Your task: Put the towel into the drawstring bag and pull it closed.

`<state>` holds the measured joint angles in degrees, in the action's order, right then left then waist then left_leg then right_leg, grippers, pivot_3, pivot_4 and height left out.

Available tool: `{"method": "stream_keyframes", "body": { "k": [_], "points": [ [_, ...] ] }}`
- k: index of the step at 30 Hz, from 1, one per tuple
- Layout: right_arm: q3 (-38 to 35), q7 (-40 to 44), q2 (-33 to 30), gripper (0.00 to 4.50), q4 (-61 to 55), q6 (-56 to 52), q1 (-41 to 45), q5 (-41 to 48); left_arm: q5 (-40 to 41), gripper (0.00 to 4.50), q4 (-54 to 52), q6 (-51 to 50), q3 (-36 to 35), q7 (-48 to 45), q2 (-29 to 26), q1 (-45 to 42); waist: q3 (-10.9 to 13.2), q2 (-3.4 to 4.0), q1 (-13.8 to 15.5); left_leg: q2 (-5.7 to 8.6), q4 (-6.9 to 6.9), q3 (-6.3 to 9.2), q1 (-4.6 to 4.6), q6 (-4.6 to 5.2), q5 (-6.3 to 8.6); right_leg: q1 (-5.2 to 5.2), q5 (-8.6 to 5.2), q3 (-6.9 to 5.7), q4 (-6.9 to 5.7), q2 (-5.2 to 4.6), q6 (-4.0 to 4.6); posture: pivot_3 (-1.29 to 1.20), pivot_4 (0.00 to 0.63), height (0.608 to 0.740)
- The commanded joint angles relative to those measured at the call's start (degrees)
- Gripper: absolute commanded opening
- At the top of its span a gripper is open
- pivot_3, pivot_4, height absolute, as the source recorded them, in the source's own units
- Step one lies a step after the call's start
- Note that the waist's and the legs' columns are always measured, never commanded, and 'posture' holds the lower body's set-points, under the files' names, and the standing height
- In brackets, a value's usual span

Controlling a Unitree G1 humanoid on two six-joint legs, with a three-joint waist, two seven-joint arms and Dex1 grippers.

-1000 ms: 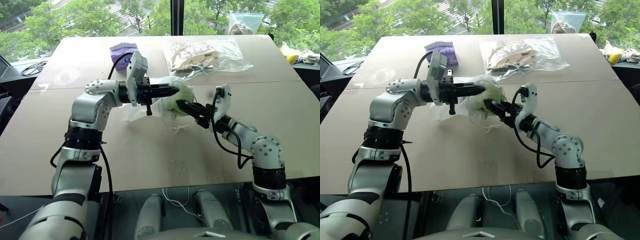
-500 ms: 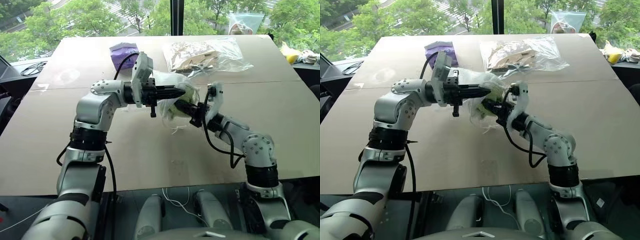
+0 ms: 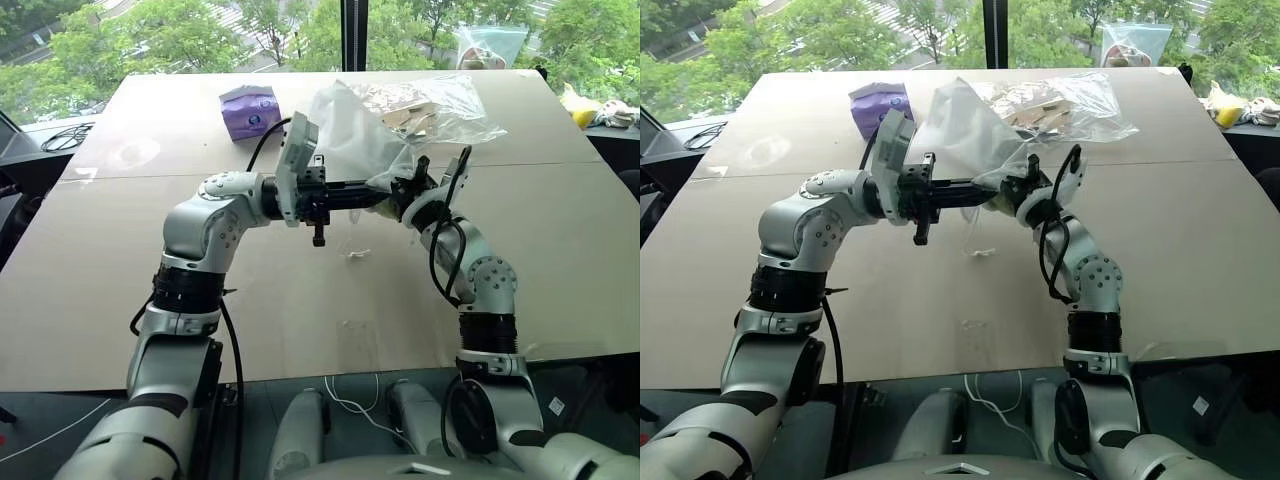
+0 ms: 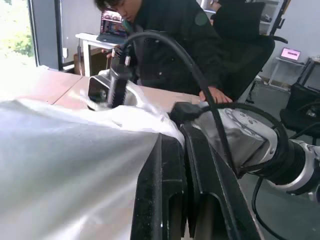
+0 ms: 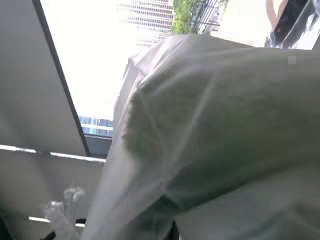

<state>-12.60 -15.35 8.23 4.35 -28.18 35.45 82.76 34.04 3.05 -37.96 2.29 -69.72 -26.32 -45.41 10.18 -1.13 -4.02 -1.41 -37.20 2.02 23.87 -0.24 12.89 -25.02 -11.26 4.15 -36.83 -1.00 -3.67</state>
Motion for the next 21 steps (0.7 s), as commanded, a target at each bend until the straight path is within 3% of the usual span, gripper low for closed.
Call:
{"method": "stream_keyframes", "body": {
  "k": [1,3,4,5,7,10,11,21],
  "points": [
    [1.57,-7.47,8.89,0.02,-1.61,4.12,6.25,-2.86,0.54,0.0,0.55,2.48,-1.58,-0.25,-0.08,-1.4,0.0,0.0,-0.08,0.0,0.01,0.0,0.0,0.0,0.0,0.0,0.0,0.0,0.0,0.0,0.0,0.0,0.15,0.74],
    [4.96,-6.91,5.61,0.02,-3.97,0.6,4.04,-3.08,-1.15,0.0,3.13,4.46,-1.87,1.59,0.45,-2.34,0.0,0.01,-0.05,0.0,0.01,0.0,0.0,0.0,0.0,-0.01,0.0,0.0,0.0,0.01,0.01,0.0,0.15,0.74],
    [6.07,-6.36,4.56,0.81,-5.18,-1.0,3.14,-2.55,-1.84,0.0,4.35,5.4,-1.92,2.35,0.71,-2.85,0.0,0.01,-0.05,0.0,0.01,0.0,0.0,0.0,0.0,-0.02,0.0,0.0,0.0,0.01,0.01,0.0,0.15,0.74],
    [7.18,-6.64,3.2,1.03,-6.45,-2.29,2.22,-3.45,-2.59,0.0,5.79,6.4,-2.05,3.3,1.03,-3.45,0.0,0.01,0.03,0.0,0.01,0.0,0.01,0.0,0.0,-0.02,0.0,0.0,0.0,0.01,0.01,0.0,0.15,0.74],
    [8.66,-8.23,0.43,1.88,-7.9,-4.35,0.75,-6.57,-3.68,0.0,7.92,8.3,-2.19,4.34,1.49,-4.35,0.0,0.0,0.06,0.0,0.0,0.0,0.02,0.0,0.0,-0.02,0.03,0.0,0.0,0.01,0.05,0.0,0.15,0.74],
    [11.65,-6.58,-6.14,3.56,-10.38,-10.02,-1.85,-11.88,-4.21,0.0,10.32,9.94,-2.96,5.87,2.31,-5.6,0.0,-0.01,0.22,0.01,0.0,0.0,0.02,0.0,0.0,-0.01,0.05,0.0,0.02,-0.01,0.09,0.0,0.15,0.74],
    [12.3,-5.24,-8.49,3.9,-11.32,-11.75,-2.84,-13.21,-4.34,0.0,10.98,10.34,-3.11,6.11,2.44,-5.91,0.0,0.0,0.33,0.02,0.0,0.01,0.03,0.0,0.0,0.0,0.05,0.0,0.02,-0.02,0.09,0.0,0.15,0.74],
    [14.99,13.88,-25.45,3.9,-17.56,-21.16,-6.75,-20.61,-5.17,0.0,12.41,11.16,-2.8,5.33,2.34,-6.04,-0.01,-0.01,0.2,0.03,-0.02,0.0,0.04,0.0,0.0,-0.01,-0.02,0.01,0.02,-0.01,-0.04,0.0,0.15,0.74]
  ]
}}
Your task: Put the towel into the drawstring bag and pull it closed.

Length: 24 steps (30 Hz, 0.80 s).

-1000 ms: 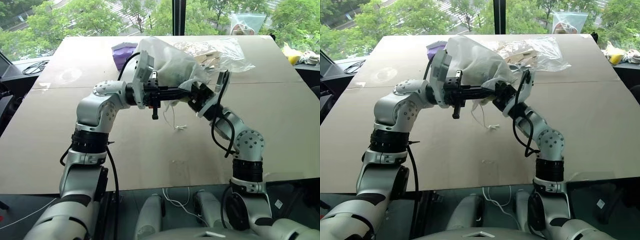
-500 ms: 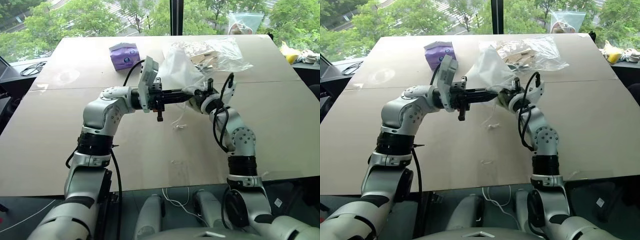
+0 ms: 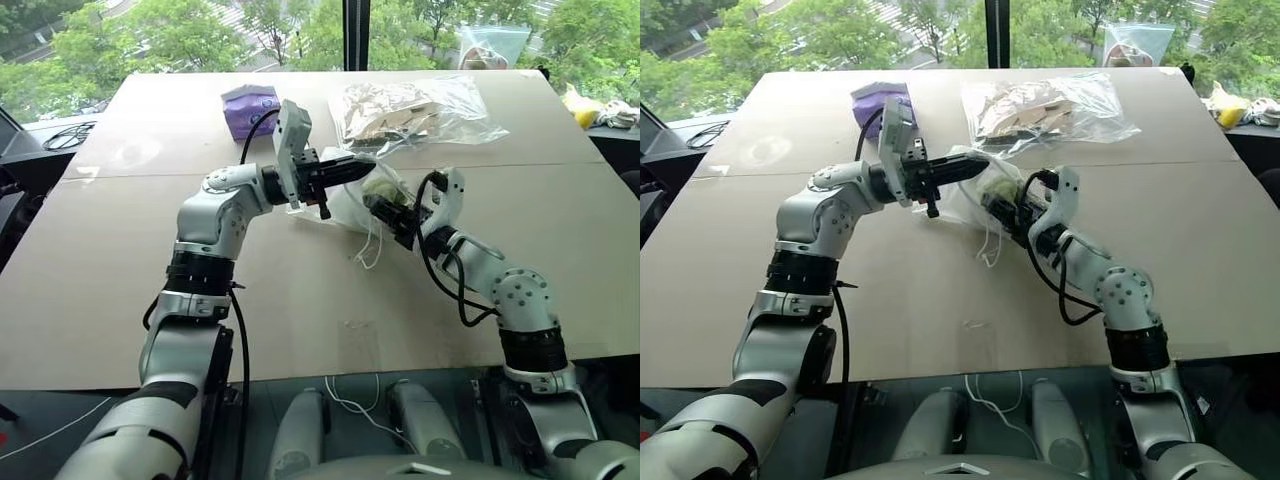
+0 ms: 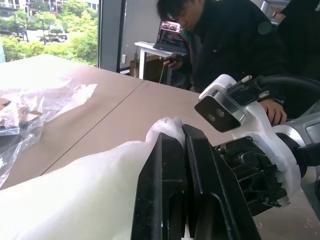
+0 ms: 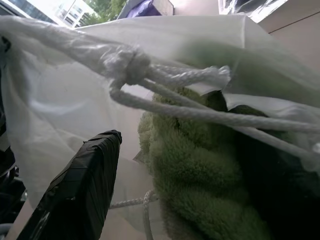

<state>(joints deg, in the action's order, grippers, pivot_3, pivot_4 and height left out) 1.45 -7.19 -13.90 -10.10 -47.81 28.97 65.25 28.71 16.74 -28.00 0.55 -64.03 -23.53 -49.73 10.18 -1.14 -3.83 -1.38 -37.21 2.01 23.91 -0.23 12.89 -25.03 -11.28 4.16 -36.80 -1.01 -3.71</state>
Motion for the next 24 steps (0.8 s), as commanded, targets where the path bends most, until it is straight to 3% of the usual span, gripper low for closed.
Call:
{"method": "stream_keyframes", "body": {
  "k": [1,6,10,11,13,18,19,24],
  "points": [
    [1.82,7.88,-5.02,3.9,-3.65,-1.6,-0.33,-5.01,0.21,0.0,-1.43,1.07,-1.02,-0.4,-0.44,-1.67,0.0,0.0,0.02,0.0,0.0,0.0,0.0,0.0,0.0,0.0,-0.02,0.0,0.0,0.0,-0.03,0.0,0.15,0.74],
    [4.67,16.76,-11.08,3.9,-6.17,-0.44,0.0,-12.95,0.5,0.0,-2.56,0.34,-0.73,-0.49,-0.26,-1.34,0.0,0.0,0.15,0.01,-0.02,-0.01,0.0,0.0,0.0,0.01,-0.04,0.01,0.01,0.0,-0.06,0.0,0.15,0.74],
    [5.93,17.31,-12.63,3.9,-4.29,-0.46,0.98,-20.31,0.57,0.0,-3.32,-0.1,-0.53,-0.35,0.17,-1.07,0.0,-0.01,0.28,0.01,-0.02,-0.02,0.0,0.0,0.0,0.01,-0.04,0.01,0.0,0.0,-0.07,0.0,0.15,0.74],
    [6.58,17.29,-12.55,3.4,-3.26,-0.26,1.14,-22.32,0.59,0.0,-3.42,-0.17,-0.48,-0.3,0.31,-1.07,0.0,-0.01,0.32,0.01,-0.02,-0.02,0.0,0.0,0.0,0.01,-0.03,0.01,0.0,-0.01,-0.07,0.0,0.15,0.74],
    [7.21,17.62,-11.82,2.85,-1.72,0.17,1.38,-25.18,0.56,0.0,-3.5,-0.24,-0.39,-0.24,0.52,-1.15,-0.01,-0.01,0.37,0.01,-0.04,-0.02,0.0,0.0,0.0,0.01,-0.04,0.01,0.0,0.0,-0.07,0.0,0.15,0.74],
    [5.13,18.63,-8.04,0.21,-1.03,0.25,2.3,-27.21,0.64,0.0,-3.56,-0.41,-0.24,-0.49,0.6,-1.29,-0.01,-0.01,0.41,0.01,-0.04,-0.03,0.0,0.0,0.0,0.0,-0.02,0.01,0.0,0.0,-0.04,0.0,0.15,0.74],
    [3.26,18.34,-6.21,0.04,-0.98,-0.11,2.7,-25.54,0.63,0.0,-3.68,-0.45,-0.1,-0.65,0.6,-1.24,-0.01,-0.01,0.42,0.01,-0.04,-0.02,0.0,0.0,0.0,0.0,-0.01,0.02,0.0,0.0,-0.03,0.0,0.15,0.74],
    [-7.71,14.94,3.18,0.04,-1.57,-2.98,4.94,-13.94,1.05,0.0,-5.08,-1.2,0.68,-1.7,0.76,-0.89,0.0,-0.01,0.45,0.0,-0.04,-0.02,0.0,0.0,0.0,0.0,0.02,0.02,-0.02,-0.01,0.0,0.0,0.15,0.74]
  ]
}}
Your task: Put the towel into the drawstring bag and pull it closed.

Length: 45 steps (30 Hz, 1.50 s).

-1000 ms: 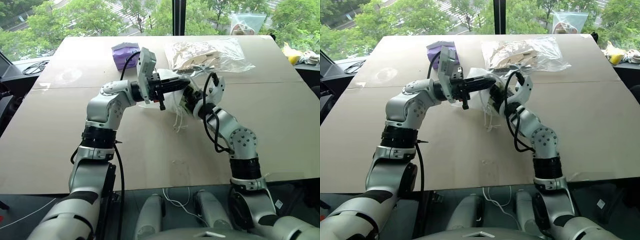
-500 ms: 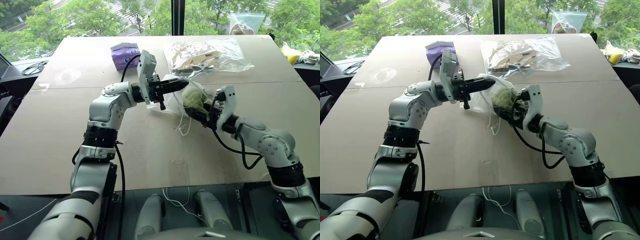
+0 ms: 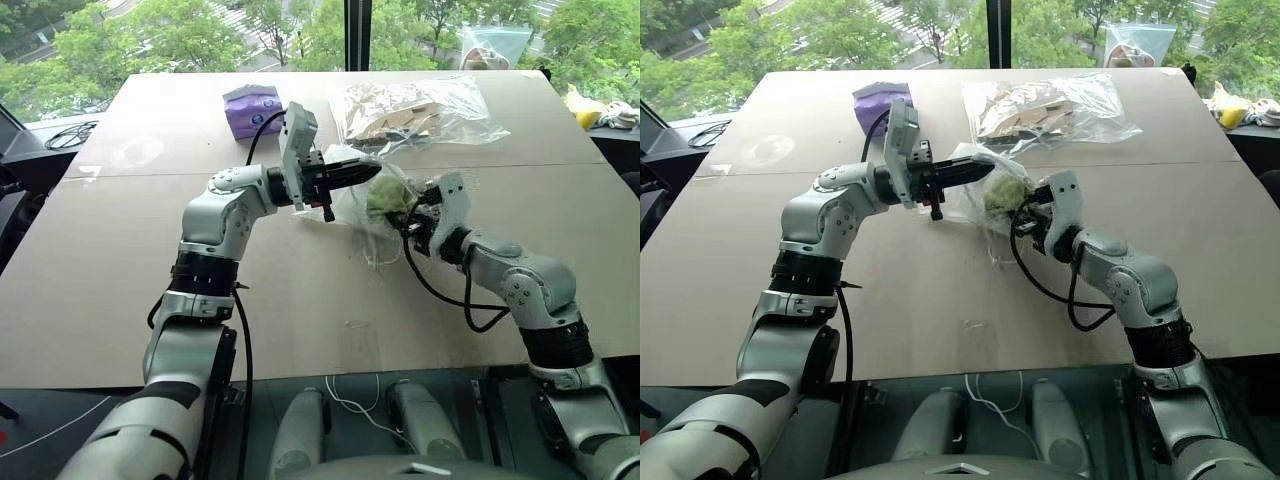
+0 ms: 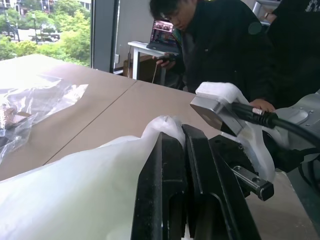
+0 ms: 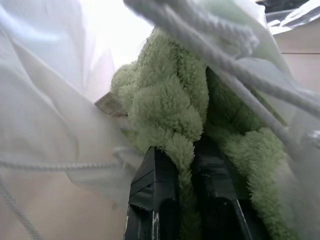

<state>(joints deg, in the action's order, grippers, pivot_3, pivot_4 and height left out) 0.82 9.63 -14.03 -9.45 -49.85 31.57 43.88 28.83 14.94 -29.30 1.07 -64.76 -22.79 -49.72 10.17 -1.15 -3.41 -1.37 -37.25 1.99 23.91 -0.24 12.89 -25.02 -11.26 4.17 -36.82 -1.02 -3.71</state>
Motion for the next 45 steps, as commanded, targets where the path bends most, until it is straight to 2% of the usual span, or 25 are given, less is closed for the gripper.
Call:
{"method": "stream_keyframes", "body": {
  "k": [1,9,14,18,22,27,28,29,33,35,41,45],
  "points": [
    [-9.17,-2.84,5.07,0.04,-2.21,-1.43,2.88,10.24,0.99,0.0,-3.45,-0.05,0.28,-1.27,0.04,-0.9,0.0,0.0,0.05,0.0,0.0,0.01,0.0,0.0,0.0,0.01,0.03,0.0,0.0,0.0,0.05,0.0,0.15,0.74],
    [-18.06,-14.69,16.49,0.04,1.81,-2.54,8.22,27.38,2.61,0.0,-5.63,-1.21,1.22,-3.31,0.96,-0.94,0.0,0.01,-0.05,0.0,0.01,0.02,0.0,0.0,0.0,0.0,0.07,-0.01,0.0,0.0,0.12,0.0,0.15,0.74],
    [-21.76,-26.62,25.17,0.04,8.67,2.71,11.62,33.54,4.91,0.0,-8.53,-3.24,1.69,-4.11,2.74,-0.62,0.0,0.01,-0.37,-0.02,0.02,0.04,-0.02,0.0,0.0,0.01,0.07,-0.03,-0.03,0.01,0.13,0.0,0.15,0.74],
    [-24.97,-34.43,31.78,0.04,11.4,12.88,14.01,44.55,6.75,0.0,-10.9,-5.21,1.53,-3.94,3.6,-0.09,0.0,0.02,-0.28,0.01,0.01,0.04,0.03,0.0,0.0,0.03,0.07,-0.04,0.02,-0.04,0.12,0.0,0.15,0.74],
    [-22.92,-38.92,31.75,0.04,11.52,19.24,14.71,48.91,6.8,0.0,-9.79,-5.05,0.28,-2.65,3.88,-0.38,0.0,0.02,-0.8,0.0,0.03,0.05,0.03,0.0,0.0,0.02,0.07,-0.04,0.03,-0.01,0.12,0.0,0.15,0.74],
    [-14.67,-40.68,26.06,0.04,9.76,17.82,11.11,41.45,0.1,0.0,-2.67,2.23,0.71,0.92,3.43,-2.3,0.01,0.03,-1.32,-0.04,0.06,0.05,-0.07,0.01,0.0,0.0,0.06,-0.02,-0.03,0.06,0.13,0.0,0.15,0.74],
    [-13.35,-40.2,24.87,0.8,9.14,16.73,10.31,40.62,-2.19,0.0,-0.41,4.92,1.12,2.04,3.3,-2.98,0.01,0.03,-1.34,-0.04,0.06,0.06,-0.07,0.01,0.0,0.0,0.06,-0.02,-0.04,0.07,0.12,0.0,0.15,0.74],
    [-12.16,-39.81,23.69,1.12,8.38,15.58,9.58,39.81,-4.17,0.0,1.94,7.6,1.24,3.21,3.34,-3.79,0.01,0.03,-1.34,-0.04,0.05,0.06,-0.07,0.02,-0.01,0.0,0.06,-0.02,-0.04,0.07,0.12,0.0,0.15,0.74],
    [-8.35,-38.84,18.34,3.03,5.46,11.2,7.66,34.01,-8.58,0.0,8.43,15.28,0.93,6.07,4.1,-6.45,0.0,0.02,-0.53,-0.02,0.06,0.04,-0.02,0.01,-0.01,0.01,0.06,-0.02,0.02,0.04,0.13,0.0,0.15,0.74],
    [-8.13,-38.99,17.27,3.85,3.66,9.09,6.98,34.62,-10.18,0.0,10.1,18.04,1.2,6.56,4.28,-6.63,0.0,0.02,-0.27,0.0,0.06,0.02,0.03,0.01,-0.01,0.01,0.07,-0.02,0.06,-0.01,0.13,0.0,0.15,0.74],
    [-8.86,-37.54,12.32,3.85,-1.45,2.53,4.79,39.3,-13.76,0.0,13.28,22.87,1.77,7.16,3.67,-5.65,0.0,0.02,-0.2,0.02,0.05,0.02,0.08,0.01,0.0,-0.01,0.07,-0.02,0.06,-0.03,0.13,0.0,0.15,0.74],
    [-8.53,-30.78,5.26,3.85,-7.99,-3.17,1.15,44.92,-14.9,0.0,15.39,24.77,1.28,8.53,4.2,-6.65,0.0,0.02,-0.2,0.01,0.05,0.03,0.05,0.02,0.0,0.0,0.06,-0.01,0.03,-0.02,0.12,0.0,0.15,0.74]
  ]
}}
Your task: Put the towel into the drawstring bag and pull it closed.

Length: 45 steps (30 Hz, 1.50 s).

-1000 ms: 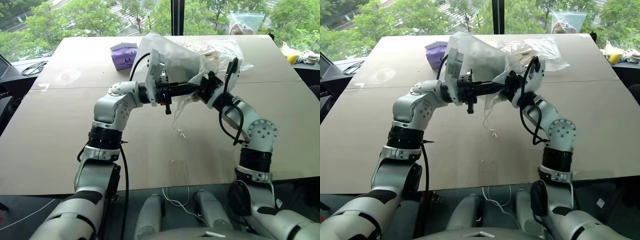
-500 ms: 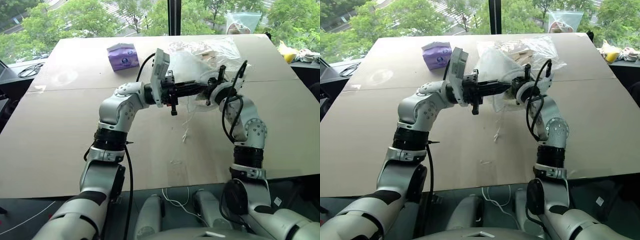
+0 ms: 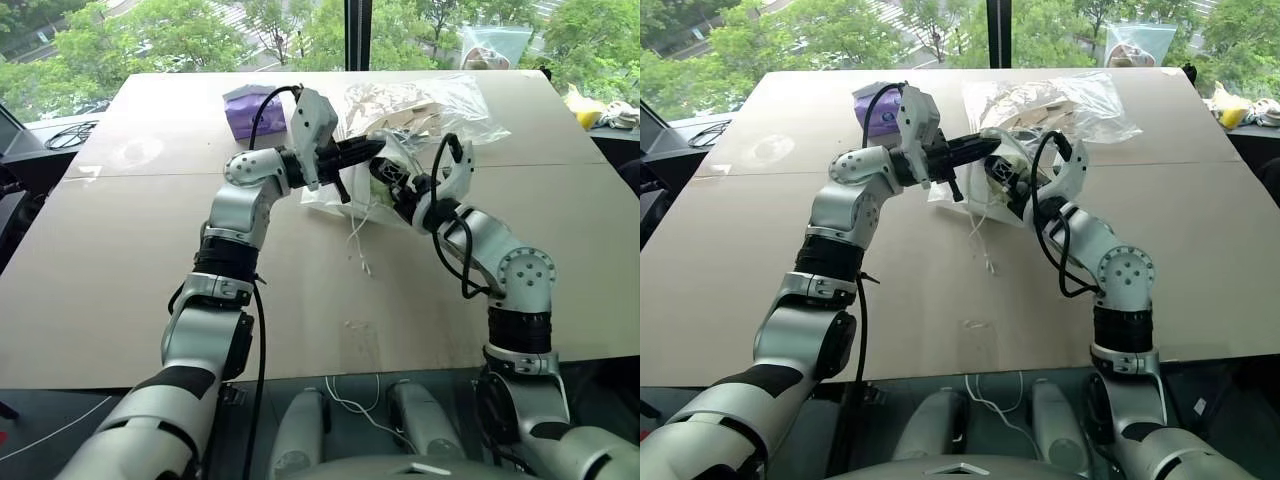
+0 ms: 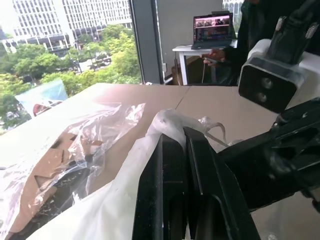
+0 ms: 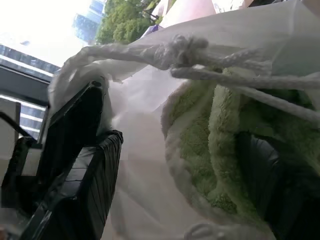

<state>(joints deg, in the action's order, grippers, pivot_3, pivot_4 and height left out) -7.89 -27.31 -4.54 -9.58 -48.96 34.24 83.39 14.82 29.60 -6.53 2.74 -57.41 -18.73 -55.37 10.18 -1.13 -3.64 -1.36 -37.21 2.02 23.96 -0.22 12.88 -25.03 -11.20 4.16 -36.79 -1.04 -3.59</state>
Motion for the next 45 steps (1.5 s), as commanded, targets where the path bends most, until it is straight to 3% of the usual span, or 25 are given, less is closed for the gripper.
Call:
{"method": "stream_keyframes", "body": {
  "k": [1,3,6,11,16,23,26,31,34,39,40,45],
  "points": [
    [0.47,7.64,-5.83,3.85,-9.37,-4.81,-2.29,5.97,-0.85,0.0,0.99,2.07,-0.63,1.35,0.29,-1.16,0.0,0.0,0.06,0.0,0.0,0.0,0.01,0.0,0.0,0.0,0.0,0.0,0.01,0.0,0.0,0.0,0.15,0.74],
    [1.13,10.64,-8.89,3.85,-11.85,-5.7,-3.49,5.61,-0.82,0.0,1.33,2.17,-0.9,1.48,0.39,-1.36,0.0,0.0,-0.06,0.0,0.0,0.0,0.02,0.0,0.0,0.01,0.0,0.0,0.02,0.0,-0.01,0.0,0.15,0.74],
    [1.07,22.64,-20.7,3.85,-19.88,-6.14,-8.83,-4.43,-1.3,0.0,1.83,2.63,-1.04,1.58,0.36,-1.42,0.0,-0.01,0.28,0.0,-0.01,0.0,0.01,0.0,0.0,0.01,-0.05,-0.01,0.02,0.01,-0.09,0.0,0.15,0.74],
    [0.36,29.9,-34.75,3.85,-19.73,-3.53,-12.95,-18.33,-1.4,0.0,2.16,2.94,-1.11,1.57,0.26,-1.5,0.01,-0.02,0.87,0.02,-0.07,-0.07,0.01,0.0,0.0,0.02,-0.13,0.04,0.07,-0.02,-0.22,0.0,0.15,0.74],
    [9.47,39.46,-47.42,3.85,-18.65,2.22,-17.39,-39.73,-1.43,0.0,2.42,2.99,-1.29,1.6,0.24,-1.84,0.0,-0.02,1.27,0.01,-0.08,-0.08,-0.08,0.0,0.0,0.03,-0.14,0.07,0.02,0.03,-0.24,0.0,0.15,0.74],
    [24.37,45.84,-41.84,3.85,-9.27,11.31,-12.44,-59.91,-1.67,0.0,2.66,2.9,-1.18,1.6,0.44,-2.29,0.0,-0.04,1.16,0.0,-0.11,-0.13,-0.11,0.0,0.0,0.02,-0.14,0.11,0.0,0.05,-0.25,0.0,0.15,0.74],
    [23.8,42.86,-34.7,3.85,-2.11,14.88,-7.85,-64.98,-1.58,0.0,2.14,2.51,-1.29,1.57,0.21,-2.2,0.0,-0.05,1.17,0.01,-0.17,-0.13,-0.08,0.0,0.0,0.03,-0.13,0.11,0.0,0.04,-0.25,0.0,0.15,0.74],
    [22.51,41.97,-28.19,3.85,6.19,20.16,-1.68,-72.09,-1.48,0.0,1.18,2.0,-1.4,1.71,-0.24,-1.54,0.0,-0.05,1.33,0.01,-0.15,-0.11,-0.06,0.0,0.0,0.02,-0.1,0.09,-0.01,0.04,-0.2,0.0,0.15,0.74],
    [20.25,43.09,-26.65,2.99,6.04,20.75,-0.99,-73.03,-1.32,0.0,0.59,1.72,-1.5,1.93,-0.45,-1.21,0.0,-0.05,1.4,0.01,-0.13,-0.09,-0.03,0.0,0.0,0.02,0.0,0.08,0.01,0.03,-0.03,0.0,0.15,0.74],
    [18.17,45.48,-27.97,0.35,3.01,19.91,-3.46,-75.16,-1.3,0.0,0.28,1.77,-1.59,2.29,-0.55,-0.61,0.0,-0.05,1.45,0.04,-0.13,-0.1,0.01,0.0,0.0,0.03,0.01,0.08,0.04,-0.02,-0.03,0.0,0.15,0.74],
    [17.42,45.68,-28.16,0.16,1.95,19.33,-3.86,-75.11,-1.3,0.0,0.4,1.81,-1.62,2.39,-0.52,-0.59,0.0,-0.05,1.38,0.04,-0.13,-0.1,0.01,0.0,0.0,0.03,0.01,0.08,0.04,-0.01,-0.02,0.0,0.15,0.74],
    [12.26,44.75,-27.59,0.16,-1.88,16.9,-3.71,-75.16,-1.19,0.0,0.86,1.61,-1.3,2.54,0.07,-0.37,0.0,-0.05,1.17,0.03,-0.14,-0.09,-0.04,0.0,0.0,0.02,0.0,0.08,-0.03,0.01,-0.03,0.0,0.15,0.74]
  ]
}}
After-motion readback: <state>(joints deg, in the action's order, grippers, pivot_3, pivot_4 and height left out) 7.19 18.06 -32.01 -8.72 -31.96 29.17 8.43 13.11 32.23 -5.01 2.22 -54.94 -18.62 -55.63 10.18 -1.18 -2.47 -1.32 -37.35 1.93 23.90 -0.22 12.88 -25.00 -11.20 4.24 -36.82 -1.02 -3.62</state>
